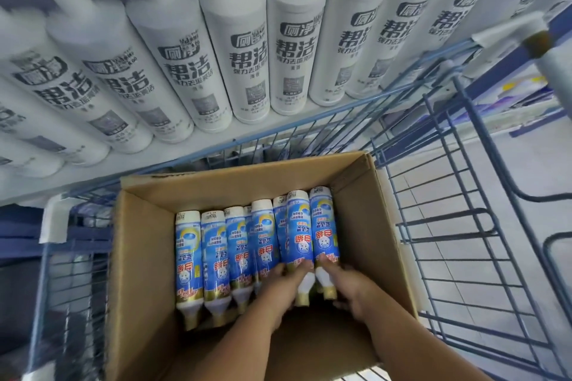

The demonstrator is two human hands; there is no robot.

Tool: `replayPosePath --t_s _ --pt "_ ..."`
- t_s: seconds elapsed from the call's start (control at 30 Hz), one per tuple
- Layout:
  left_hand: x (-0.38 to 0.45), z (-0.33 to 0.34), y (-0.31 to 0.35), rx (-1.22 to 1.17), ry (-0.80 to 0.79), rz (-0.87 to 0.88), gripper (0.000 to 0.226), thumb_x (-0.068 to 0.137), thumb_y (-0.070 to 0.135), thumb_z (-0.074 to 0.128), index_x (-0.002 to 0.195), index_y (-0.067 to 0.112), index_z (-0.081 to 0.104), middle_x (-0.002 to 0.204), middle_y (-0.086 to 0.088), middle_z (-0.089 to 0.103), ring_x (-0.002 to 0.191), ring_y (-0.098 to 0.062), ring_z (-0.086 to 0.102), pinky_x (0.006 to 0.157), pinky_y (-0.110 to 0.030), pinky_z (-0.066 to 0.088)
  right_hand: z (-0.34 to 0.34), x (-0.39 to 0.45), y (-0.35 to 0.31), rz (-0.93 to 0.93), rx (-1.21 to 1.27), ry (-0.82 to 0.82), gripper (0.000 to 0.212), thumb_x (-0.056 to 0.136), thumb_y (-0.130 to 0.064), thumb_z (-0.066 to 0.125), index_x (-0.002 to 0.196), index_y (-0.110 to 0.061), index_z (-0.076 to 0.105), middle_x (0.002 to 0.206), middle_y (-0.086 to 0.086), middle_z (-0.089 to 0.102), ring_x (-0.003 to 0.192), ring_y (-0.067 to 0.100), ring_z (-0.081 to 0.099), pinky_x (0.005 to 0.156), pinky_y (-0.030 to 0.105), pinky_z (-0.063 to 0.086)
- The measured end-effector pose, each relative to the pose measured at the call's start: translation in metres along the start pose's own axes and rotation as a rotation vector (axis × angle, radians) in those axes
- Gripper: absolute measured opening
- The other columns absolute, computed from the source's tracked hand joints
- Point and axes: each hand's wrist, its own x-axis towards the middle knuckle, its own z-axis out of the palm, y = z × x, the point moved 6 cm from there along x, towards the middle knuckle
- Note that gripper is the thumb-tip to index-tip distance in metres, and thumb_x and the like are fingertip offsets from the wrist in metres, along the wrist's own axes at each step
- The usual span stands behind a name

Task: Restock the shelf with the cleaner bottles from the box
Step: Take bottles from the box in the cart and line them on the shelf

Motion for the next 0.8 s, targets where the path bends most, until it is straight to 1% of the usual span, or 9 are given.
replayPosePath --t_s 0.1,0.17,0.23,0.33,0.43,0.5,0.63,0.7,0.8 --pt "-0.017 -0.009 0.013 0.003 -0.003 -0.003 0.071 0.075 0.076 0.061 0.127 0.027 0.059 0.116 0.002 0.066 0.099 -0.018 0.062 0.070 -0.030 0.050 0.004 -0.015 -0.010 -0.045 0.106 -0.053 0.045 0.087 -0.043 0.074 0.115 -0.009 0.068 0.101 0.009 0.077 0.087 0.022 0.073 0.064 0.029 0.054" --pt "-0.028 -0.016 0.019 -0.047 0.040 -0.040 0.065 0.081 0.071 0.060 0.124 0.022 0.059 0.113 -0.002 0.065 0.098 -0.021 0.061 0.075 -0.032 0.052 0.008 -0.026 -0.013 -0.047 0.171 -0.084 0.041 0.085 -0.041 0.077 0.109 -0.008 0.070 0.097 0.010 0.078 0.083 0.024 0.075 0.061 0.030 0.056" --pt "-0.043 -0.020 0.025 -0.047 0.069 -0.046 0.072 0.078 0.074 0.060 0.122 0.017 0.061 0.110 -0.005 0.065 0.100 -0.024 0.061 0.091 -0.038 0.052 0.013 -0.032 -0.013 -0.044 0.247 -0.105 0.044 0.083 -0.041 0.079 0.111 -0.007 0.071 0.097 0.012 0.078 0.085 0.027 0.076 0.064 0.034 0.060" --pt "-0.061 -0.024 0.022 -0.049 0.115 -0.028 0.096 0.055 0.089 0.056 0.122 0.020 0.062 0.112 -0.005 0.067 0.102 -0.025 0.062 0.096 -0.042 0.052 0.017 -0.045 -0.011 -0.065 0.292 -0.118 0.053 0.078 -0.042 0.082 0.118 -0.008 0.069 0.100 0.014 0.078 0.089 0.031 0.076 0.075 0.042 0.063" --pt "-0.078 -0.027 0.015 -0.086 0.153 -0.017 0.103 0.053 0.090 0.053 0.127 0.019 0.059 0.115 -0.006 0.066 0.104 -0.026 0.061 0.097 -0.042 0.051 0.022 -0.071 -0.007 -0.094 0.282 -0.158 0.049 0.081 -0.043 0.080 0.115 -0.009 0.069 0.099 0.014 0.078 0.082 0.029 0.076 0.059 0.034 0.060" --pt "-0.101 -0.033 0.014 -0.136 0.207 -0.021 0.103 0.055 0.088 0.055 0.128 0.016 0.058 0.117 -0.008 0.065 0.105 -0.027 0.061 0.096 -0.040 0.051 0.024 -0.088 -0.005 -0.120 0.271 -0.179 0.049 0.080 -0.042 0.080 0.113 -0.008 0.070 0.097 0.014 0.078 0.082 0.030 0.076 0.060 0.035 0.060" --pt "-0.146 -0.044 0.015 -0.184 0.318 0.022 0.093 0.061 0.085 0.059 0.118 0.012 0.066 0.106 -0.011 0.071 0.095 -0.027 0.066 0.078 -0.032 0.052 0.028 -0.126 -0.008 -0.208 0.232 -0.218 0.060 0.070 -0.043 0.086 0.113 -0.005 0.071 0.095 0.015 0.078 0.082 0.031 0.076 0.063 0.039 0.062" --pt "-0.174 -0.050 0.021 -0.201 0.376 0.091 0.085 0.064 0.086 0.056 0.106 0.013 0.070 0.086 -0.008 0.074 0.073 -0.021 0.069 0.058 -0.024 0.048 0.030 -0.144 -0.013 -0.255 0.213 -0.258 0.062 0.069 -0.042 0.087 0.114 -0.002 0.070 0.095 0.018 0.078 0.076 0.031 0.075 0.067 0.043 0.063" --pt "-0.217 -0.056 0.030 -0.252 0.428 0.189 0.060 0.083 0.067 0.060 0.087 0.008 0.073 0.060 -0.006 0.069 0.048 -0.018 0.064 0.041 -0.018 0.040 0.031 -0.177 -0.018 -0.335 0.206 -0.289 0.056 0.074 -0.039 0.086 0.110 0.001 0.071 0.092 0.020 0.077 0.060 0.027 0.071 0.051 0.031 0.055"
